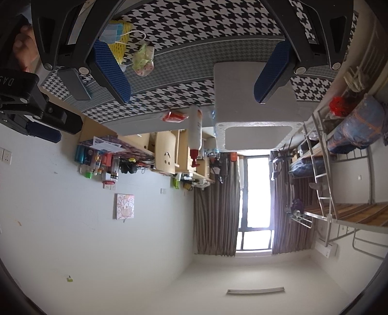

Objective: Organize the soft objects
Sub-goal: 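Withdraw both tools from the box back toward the remaining items, then grasp the green plastic bag with the left gripper while the right grasps the blue mask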

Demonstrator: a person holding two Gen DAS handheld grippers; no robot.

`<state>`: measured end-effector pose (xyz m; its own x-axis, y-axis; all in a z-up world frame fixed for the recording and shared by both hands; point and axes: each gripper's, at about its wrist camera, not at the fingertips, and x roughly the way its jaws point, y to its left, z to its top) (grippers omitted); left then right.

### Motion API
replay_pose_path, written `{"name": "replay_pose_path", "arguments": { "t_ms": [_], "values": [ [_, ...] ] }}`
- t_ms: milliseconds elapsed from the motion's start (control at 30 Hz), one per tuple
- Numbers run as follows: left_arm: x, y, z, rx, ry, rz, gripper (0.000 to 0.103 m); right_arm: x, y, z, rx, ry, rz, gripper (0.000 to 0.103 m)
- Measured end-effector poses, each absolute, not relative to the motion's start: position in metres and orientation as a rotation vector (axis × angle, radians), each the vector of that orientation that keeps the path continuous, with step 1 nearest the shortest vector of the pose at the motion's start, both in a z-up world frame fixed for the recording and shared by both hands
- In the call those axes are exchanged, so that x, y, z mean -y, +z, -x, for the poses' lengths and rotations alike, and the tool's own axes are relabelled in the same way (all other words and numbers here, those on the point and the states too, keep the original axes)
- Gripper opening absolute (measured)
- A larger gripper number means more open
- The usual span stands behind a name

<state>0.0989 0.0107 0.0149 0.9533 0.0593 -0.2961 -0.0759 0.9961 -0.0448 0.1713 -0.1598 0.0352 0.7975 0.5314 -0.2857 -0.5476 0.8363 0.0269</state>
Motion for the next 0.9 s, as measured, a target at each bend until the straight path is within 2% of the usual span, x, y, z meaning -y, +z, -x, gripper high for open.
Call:
{"name": "replay_pose_path", "arguments": {
  "t_ms": [900],
  "values": [
    [0.026,-0.019,-0.142,-0.444,-0.068,0.030,0.102,0.212,-0.010,-0.166,-0.380,0.464,0.013,0.094]
  ]
}}
